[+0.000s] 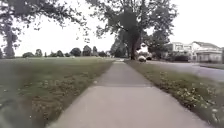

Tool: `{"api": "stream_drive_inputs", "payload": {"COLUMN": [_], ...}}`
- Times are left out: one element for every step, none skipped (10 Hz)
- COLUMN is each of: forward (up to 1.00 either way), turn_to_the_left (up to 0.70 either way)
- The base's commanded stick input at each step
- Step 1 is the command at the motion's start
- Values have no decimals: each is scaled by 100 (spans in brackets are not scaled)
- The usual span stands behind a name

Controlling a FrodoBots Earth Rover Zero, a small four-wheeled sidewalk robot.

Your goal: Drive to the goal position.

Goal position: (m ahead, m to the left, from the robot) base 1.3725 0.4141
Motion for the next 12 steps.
{"api": "stream_drive_inputs", "payload": {"forward": [70,70,70,70,70,70,70,70,70,70,70,70], "turn_to_the_left": [0,0,0,0,0,0,0,0,0,0,0,0]}}
